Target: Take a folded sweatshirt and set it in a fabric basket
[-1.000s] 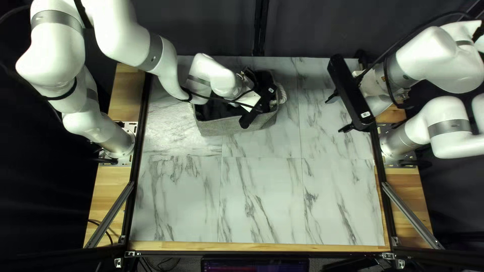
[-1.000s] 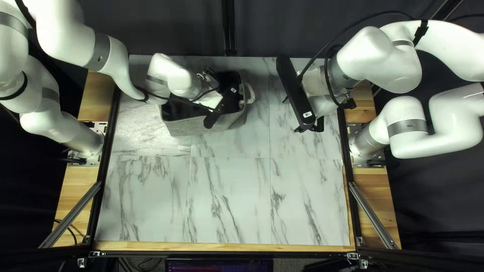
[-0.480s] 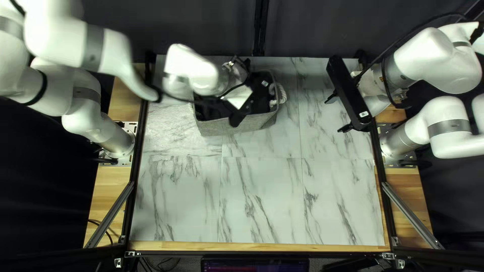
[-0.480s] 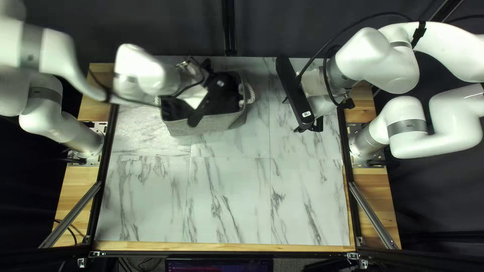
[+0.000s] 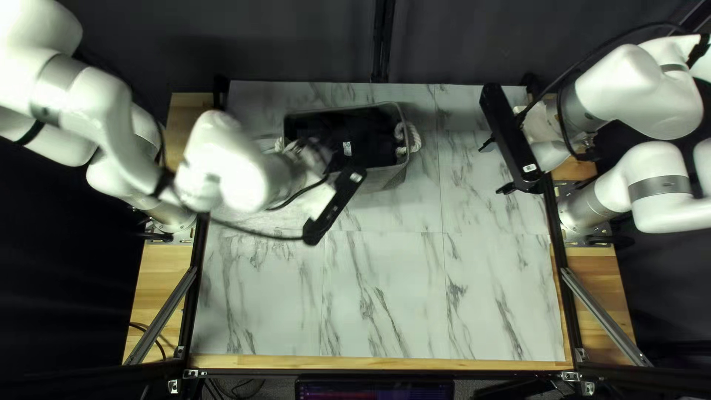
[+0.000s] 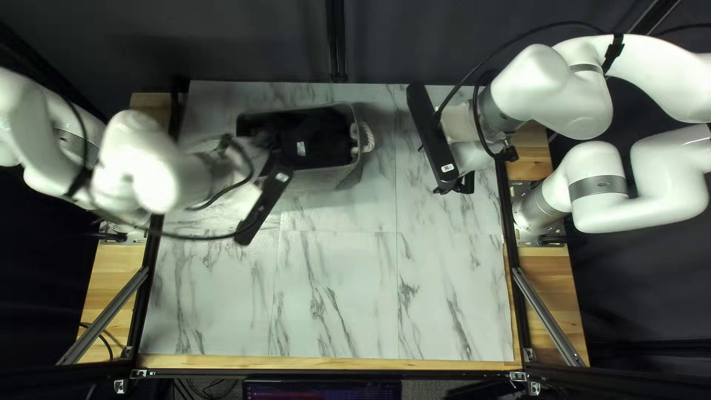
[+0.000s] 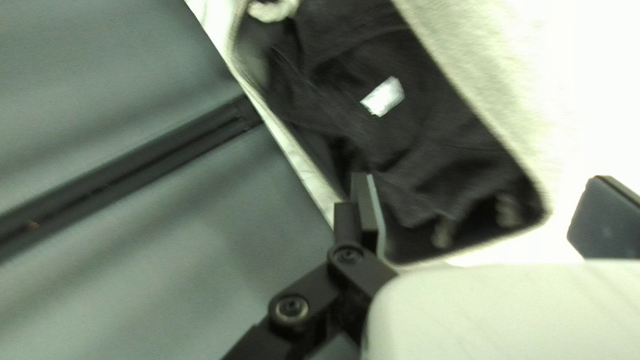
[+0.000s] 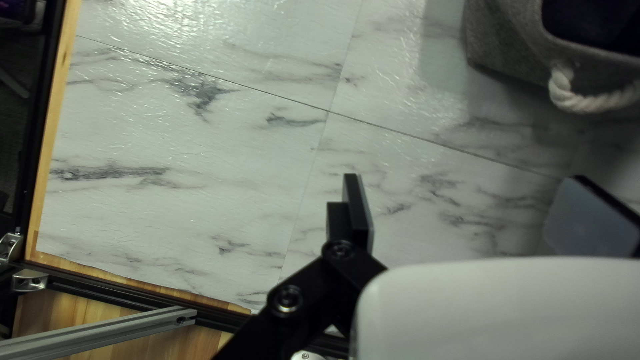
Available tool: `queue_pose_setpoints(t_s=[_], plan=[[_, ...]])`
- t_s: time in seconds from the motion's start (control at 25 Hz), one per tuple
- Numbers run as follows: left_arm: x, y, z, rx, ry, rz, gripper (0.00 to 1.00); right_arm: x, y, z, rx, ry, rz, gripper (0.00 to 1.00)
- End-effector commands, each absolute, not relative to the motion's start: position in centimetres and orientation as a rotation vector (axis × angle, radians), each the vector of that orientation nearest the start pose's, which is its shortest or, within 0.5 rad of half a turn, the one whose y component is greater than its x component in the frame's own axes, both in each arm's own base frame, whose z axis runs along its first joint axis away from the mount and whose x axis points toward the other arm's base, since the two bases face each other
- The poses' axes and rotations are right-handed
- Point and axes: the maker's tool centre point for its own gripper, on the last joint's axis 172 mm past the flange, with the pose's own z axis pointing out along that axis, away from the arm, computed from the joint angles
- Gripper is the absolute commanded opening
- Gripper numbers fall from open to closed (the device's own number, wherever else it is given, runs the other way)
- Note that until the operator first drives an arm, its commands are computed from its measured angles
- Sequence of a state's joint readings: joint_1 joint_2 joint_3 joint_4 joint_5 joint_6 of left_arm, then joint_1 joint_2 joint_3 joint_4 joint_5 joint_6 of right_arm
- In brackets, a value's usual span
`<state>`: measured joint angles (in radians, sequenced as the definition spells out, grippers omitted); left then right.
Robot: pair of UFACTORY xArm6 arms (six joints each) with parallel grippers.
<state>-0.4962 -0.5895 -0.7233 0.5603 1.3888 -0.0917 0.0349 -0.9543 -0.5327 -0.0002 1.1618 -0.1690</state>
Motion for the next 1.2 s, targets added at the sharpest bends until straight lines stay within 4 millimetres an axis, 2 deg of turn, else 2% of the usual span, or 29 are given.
queue_pose_setpoints(t_s=[0.04, 0.28, 0.4, 0.56, 0.72, 1.2], plan=[[29.3, -5.0, 30.8, -2.583, 0.627, -0.089, 1.0, 28.2, 1.4, 32.5, -3.152, -0.203, -0.503, 1.0], [28.3, -6.6, 33.5, -2.631, 0.593, -0.029, 1.0, 28.1, 2.1, 33.0, -3.235, -0.054, -0.411, 1.0], [27.3, -6.0, 34.9, -2.648, 0.548, -0.015, 1.0, 28.0, 2.2, 33.3, -3.261, 0.0, -0.382, 1.0], [24.9, -3.8, 37.1, -2.657, 0.497, -0.013, 1.0, 27.2, 2.2, 33.9, -3.289, 0.056, -0.363, 1.0], [23.7, -2.3, 37.5, -2.651, 0.452, -0.015, 1.0, 26.6, 1.8, 34.2, -3.295, 0.062, -0.381, 1.0], [23.9, -2.6, 37.5, -2.642, 0.46, -0.03, 1.0, 26.4, 1.9, 34.4, -3.276, 0.04, -0.392, 1.0]])
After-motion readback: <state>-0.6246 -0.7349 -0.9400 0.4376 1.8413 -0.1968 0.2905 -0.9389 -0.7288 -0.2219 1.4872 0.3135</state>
